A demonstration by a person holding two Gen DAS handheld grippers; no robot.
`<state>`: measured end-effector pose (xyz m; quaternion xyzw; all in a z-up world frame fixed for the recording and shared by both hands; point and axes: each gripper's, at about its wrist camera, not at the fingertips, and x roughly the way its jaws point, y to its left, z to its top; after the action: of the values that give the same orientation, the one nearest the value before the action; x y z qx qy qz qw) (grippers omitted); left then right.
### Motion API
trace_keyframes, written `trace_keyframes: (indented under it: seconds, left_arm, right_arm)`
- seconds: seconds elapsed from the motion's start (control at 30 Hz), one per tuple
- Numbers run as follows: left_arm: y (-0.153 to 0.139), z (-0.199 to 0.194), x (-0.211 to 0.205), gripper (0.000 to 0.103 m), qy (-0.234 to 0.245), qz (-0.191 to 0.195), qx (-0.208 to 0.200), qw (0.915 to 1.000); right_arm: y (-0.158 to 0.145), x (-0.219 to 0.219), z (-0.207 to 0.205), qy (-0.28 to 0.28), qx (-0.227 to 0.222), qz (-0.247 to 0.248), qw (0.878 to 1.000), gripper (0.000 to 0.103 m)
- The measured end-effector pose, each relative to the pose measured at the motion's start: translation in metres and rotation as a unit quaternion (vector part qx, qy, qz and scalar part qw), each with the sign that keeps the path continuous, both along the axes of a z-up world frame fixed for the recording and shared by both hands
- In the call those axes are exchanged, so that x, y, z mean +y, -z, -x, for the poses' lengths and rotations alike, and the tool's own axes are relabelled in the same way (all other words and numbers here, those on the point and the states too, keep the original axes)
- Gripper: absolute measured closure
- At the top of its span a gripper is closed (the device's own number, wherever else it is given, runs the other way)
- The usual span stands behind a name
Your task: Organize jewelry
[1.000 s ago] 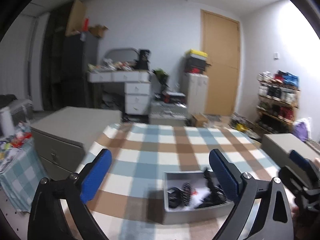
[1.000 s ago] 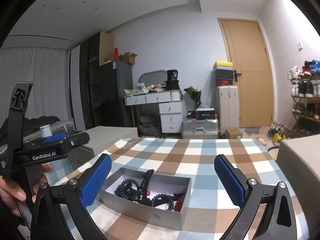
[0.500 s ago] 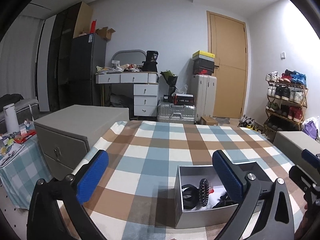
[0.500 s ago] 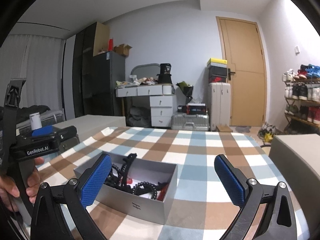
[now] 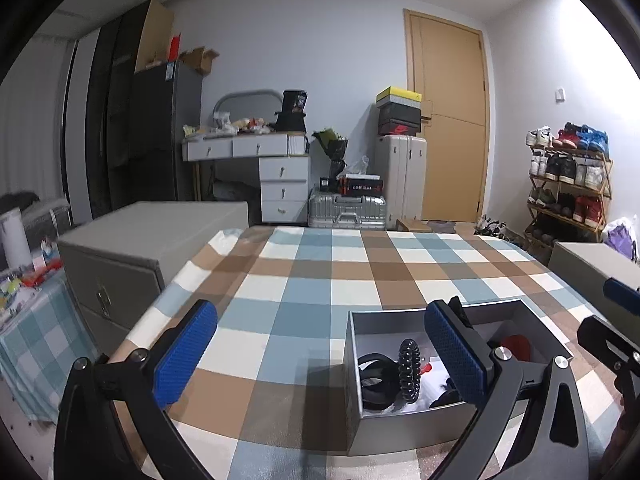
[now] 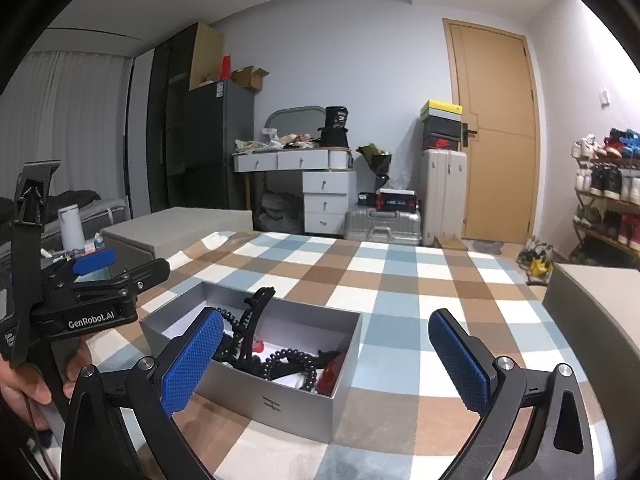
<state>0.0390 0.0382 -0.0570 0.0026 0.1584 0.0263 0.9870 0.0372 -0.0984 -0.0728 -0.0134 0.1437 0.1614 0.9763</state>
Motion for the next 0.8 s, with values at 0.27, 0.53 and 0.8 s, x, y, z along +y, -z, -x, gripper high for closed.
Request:
trace_keyframes:
  seconds: [0.27,0.53,0.8]
  left_arm:
    - [-0.003,0.0053,-0.0019,0.001,0.01,-0.001,-0.003,0.9999]
    - [-0.0027,0.0041,-0.0017,0.001,0.01,-0.001,-0.003,0.9999]
    - [-0.0029,0.0035,-0.0022,0.001,0.008,-0.001,-0.002,1.0]
  right_arm:
    - [0.0002,-0.0006,-0.0019,0.004,0.004,-0.001,1.0,0.0]
    - [-0.0005,-0.0016,-0.0012,0.004,0.002,-0.002,1.0,0.0]
    - [-0.0006,-0.0013,-0.0007,0.006,0.001,-0.004,1.0,0.0]
